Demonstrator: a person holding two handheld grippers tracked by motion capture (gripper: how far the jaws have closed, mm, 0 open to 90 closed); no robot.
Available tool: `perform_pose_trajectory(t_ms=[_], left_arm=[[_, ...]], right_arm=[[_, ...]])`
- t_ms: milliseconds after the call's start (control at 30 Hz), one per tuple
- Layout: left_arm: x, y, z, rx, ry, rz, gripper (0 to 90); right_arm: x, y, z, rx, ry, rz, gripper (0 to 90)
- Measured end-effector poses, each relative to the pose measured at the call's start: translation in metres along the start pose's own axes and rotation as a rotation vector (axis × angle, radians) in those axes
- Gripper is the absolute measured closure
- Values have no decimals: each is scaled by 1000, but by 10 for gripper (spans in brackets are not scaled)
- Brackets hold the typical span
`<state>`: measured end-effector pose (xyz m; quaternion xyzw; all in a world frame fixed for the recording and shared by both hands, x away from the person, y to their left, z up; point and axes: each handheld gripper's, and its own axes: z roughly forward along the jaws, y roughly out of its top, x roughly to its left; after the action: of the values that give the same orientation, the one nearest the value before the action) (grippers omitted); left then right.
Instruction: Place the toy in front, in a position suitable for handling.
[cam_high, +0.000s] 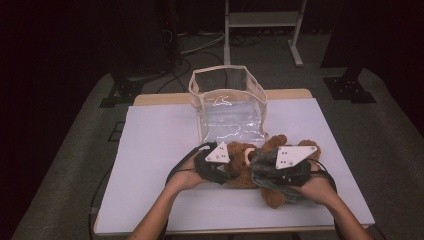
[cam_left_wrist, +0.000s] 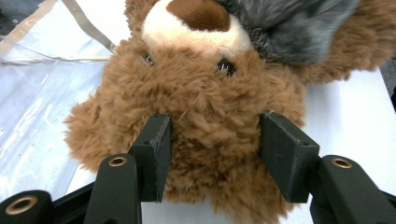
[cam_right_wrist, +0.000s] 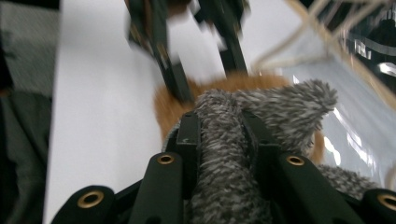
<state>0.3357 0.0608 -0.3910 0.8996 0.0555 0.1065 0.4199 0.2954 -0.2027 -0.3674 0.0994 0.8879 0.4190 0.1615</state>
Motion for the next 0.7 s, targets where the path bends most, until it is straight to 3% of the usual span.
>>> perform_pose_trajectory(t_ms=[67,167,267,333,467,600,700], left_arm=[[0,-2,-6,-6,-5,3,457],[0,-4,-11,-5,-2,2,461],[1,-4,-9,-1,0,1,460],[1,-3,-5,-7,-2,-1,453],[0,-1,-1,2,-2,5,449],[1,-6,-10,3,0,-4,448],[1,-12,-19,-5,8,-12,447]], right_arm=[[-3,-12,0,56,-19,8,712],[-5,-20,-8,48,-14,47,712],[-1,-7,-12,37,-13,22,710],[3,5,-11,-7,12,9,709],[8,20,-1,-28,31,-32,709],[1,3,7,20,24,-12,709],[-3,-11,2,27,11,38,709]])
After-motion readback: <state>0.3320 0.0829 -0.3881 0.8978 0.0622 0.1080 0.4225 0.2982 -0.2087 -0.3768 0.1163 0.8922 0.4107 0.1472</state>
